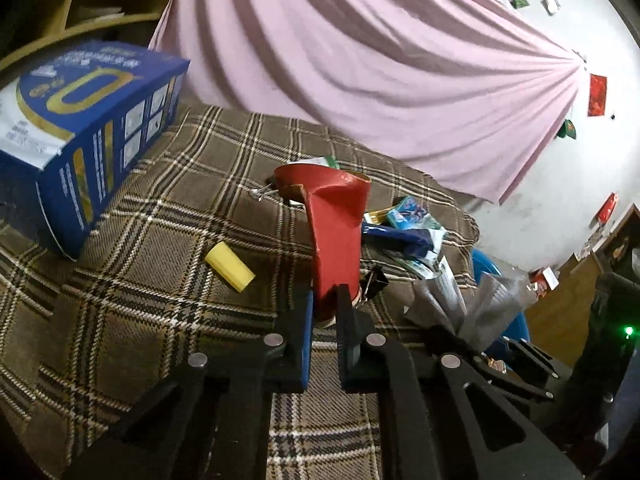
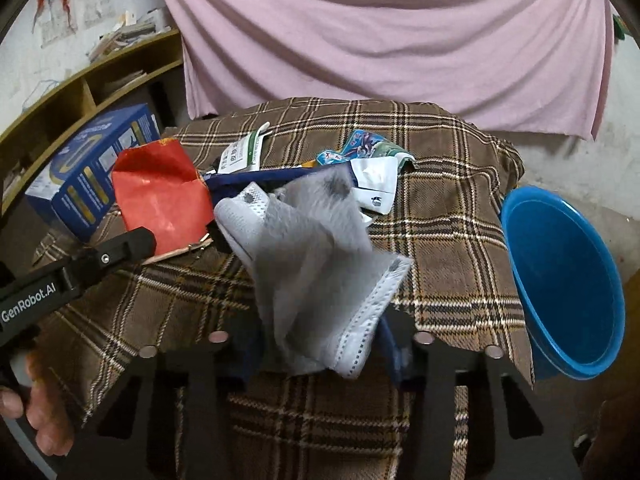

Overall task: Collect trash
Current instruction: 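Grasp the red paper cup with the left tool while the right tool grasps the grey mask, then carry cup and mask over the blue bucket and open both tools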

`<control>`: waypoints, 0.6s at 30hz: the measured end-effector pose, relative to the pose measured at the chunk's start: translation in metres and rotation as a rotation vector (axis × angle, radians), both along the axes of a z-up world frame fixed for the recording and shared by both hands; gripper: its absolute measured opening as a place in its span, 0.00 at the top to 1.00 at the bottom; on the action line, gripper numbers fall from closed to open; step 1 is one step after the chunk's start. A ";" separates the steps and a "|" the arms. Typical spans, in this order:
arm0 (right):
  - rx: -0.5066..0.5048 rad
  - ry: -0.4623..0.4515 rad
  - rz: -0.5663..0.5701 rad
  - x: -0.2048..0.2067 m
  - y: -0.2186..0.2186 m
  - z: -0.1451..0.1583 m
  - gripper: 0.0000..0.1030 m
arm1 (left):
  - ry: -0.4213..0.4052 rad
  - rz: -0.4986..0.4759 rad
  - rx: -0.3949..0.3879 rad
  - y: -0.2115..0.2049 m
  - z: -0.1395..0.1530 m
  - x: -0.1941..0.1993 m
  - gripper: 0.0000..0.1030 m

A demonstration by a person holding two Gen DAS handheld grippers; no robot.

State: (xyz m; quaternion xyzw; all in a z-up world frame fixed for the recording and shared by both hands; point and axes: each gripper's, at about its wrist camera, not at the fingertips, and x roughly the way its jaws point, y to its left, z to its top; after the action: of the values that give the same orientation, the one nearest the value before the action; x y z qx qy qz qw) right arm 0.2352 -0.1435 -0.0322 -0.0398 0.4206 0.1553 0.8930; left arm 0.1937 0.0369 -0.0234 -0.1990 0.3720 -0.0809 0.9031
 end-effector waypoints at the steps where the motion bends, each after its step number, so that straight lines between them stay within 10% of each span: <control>1: 0.013 -0.008 -0.003 -0.003 -0.002 0.001 0.63 | -0.016 -0.001 0.014 -0.002 0.002 -0.003 0.93; 18: 0.192 -0.449 -0.042 -0.047 -0.044 0.087 0.70 | -0.396 0.026 0.165 -0.044 0.078 -0.045 0.93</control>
State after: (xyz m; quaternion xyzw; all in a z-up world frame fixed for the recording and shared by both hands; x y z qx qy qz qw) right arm 0.1882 -0.1879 0.0547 0.0205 0.1958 0.1634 0.9667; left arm 0.1490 -0.0071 0.0542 -0.1093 0.1902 -0.0760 0.9727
